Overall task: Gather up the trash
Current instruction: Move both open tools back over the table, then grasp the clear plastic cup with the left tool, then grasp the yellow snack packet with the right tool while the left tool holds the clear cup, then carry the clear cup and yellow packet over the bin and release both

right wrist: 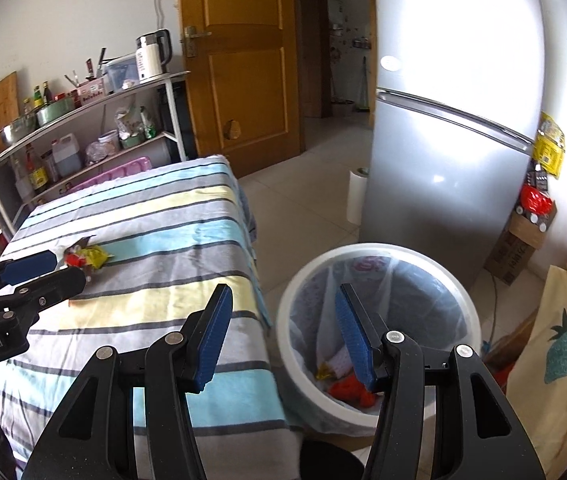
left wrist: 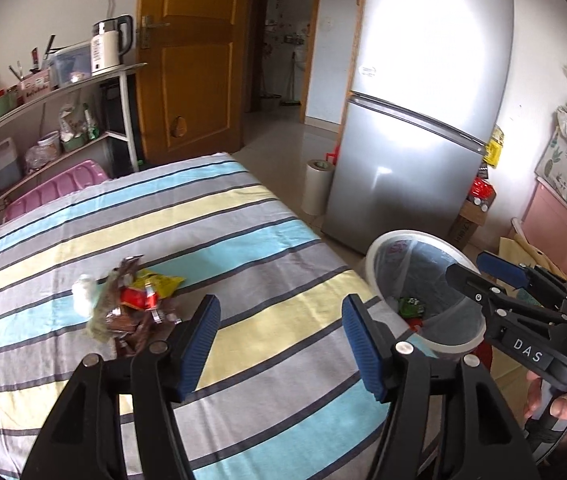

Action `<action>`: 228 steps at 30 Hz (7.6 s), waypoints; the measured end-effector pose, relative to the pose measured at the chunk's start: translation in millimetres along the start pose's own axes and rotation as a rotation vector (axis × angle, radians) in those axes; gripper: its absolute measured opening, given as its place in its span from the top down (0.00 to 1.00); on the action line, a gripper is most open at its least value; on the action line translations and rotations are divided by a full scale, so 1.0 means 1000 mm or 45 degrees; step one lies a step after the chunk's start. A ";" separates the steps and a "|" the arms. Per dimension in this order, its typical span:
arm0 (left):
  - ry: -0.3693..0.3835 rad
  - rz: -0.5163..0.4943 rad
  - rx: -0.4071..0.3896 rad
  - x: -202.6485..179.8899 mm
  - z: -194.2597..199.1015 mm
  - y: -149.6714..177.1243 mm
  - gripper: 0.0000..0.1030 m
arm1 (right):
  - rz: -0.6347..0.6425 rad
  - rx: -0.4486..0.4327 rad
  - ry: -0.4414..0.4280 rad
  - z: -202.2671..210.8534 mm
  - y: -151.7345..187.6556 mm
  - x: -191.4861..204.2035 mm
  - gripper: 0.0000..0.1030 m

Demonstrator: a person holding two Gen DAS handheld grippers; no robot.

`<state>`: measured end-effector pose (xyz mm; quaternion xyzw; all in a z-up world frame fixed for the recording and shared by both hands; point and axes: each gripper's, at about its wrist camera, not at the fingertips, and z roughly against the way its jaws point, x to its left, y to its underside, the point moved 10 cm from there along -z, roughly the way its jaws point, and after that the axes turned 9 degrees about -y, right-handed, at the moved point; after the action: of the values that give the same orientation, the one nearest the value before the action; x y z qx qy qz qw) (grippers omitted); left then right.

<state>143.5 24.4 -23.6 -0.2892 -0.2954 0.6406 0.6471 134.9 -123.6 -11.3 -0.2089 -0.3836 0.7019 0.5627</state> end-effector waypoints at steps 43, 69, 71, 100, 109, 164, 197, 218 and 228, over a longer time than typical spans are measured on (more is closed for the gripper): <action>-0.090 0.229 0.162 0.122 -0.034 0.063 0.22 | 0.204 0.206 -0.356 -0.114 -0.007 0.155 0.44; -0.152 0.317 0.224 0.152 -0.046 0.075 0.57 | 0.151 0.342 -0.534 -0.161 -0.005 0.205 0.44; -0.161 0.328 0.224 0.156 -0.045 0.076 0.57 | 0.156 0.350 -0.541 -0.164 -0.003 0.210 0.44; -0.164 0.351 0.219 0.164 -0.047 0.076 0.57 | 0.172 0.380 -0.571 -0.197 -0.003 0.240 0.43; -0.163 0.353 0.218 0.163 -0.047 0.076 0.57 | 0.072 0.370 -0.566 -0.199 -0.007 0.225 0.78; -0.150 0.420 0.215 0.167 -0.043 0.077 0.60 | 0.130 0.320 -0.498 -0.185 -0.007 0.214 0.75; 0.115 0.038 0.038 -0.011 -0.026 -0.024 0.60 | -0.166 -0.026 -0.296 -0.037 -0.038 0.015 0.77; 0.388 -0.230 0.227 -0.188 -0.076 -0.007 0.59 | -0.402 0.125 0.006 -0.035 0.040 -0.141 0.77; 0.353 -0.257 0.289 -0.198 -0.093 0.005 0.47 | -0.437 0.210 0.062 -0.048 0.063 -0.167 0.72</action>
<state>209.1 -173.5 -90.6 -0.2688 -0.1569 0.5556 0.7710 176.7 -271.8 -112.6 -0.1106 -0.3409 0.6195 0.6984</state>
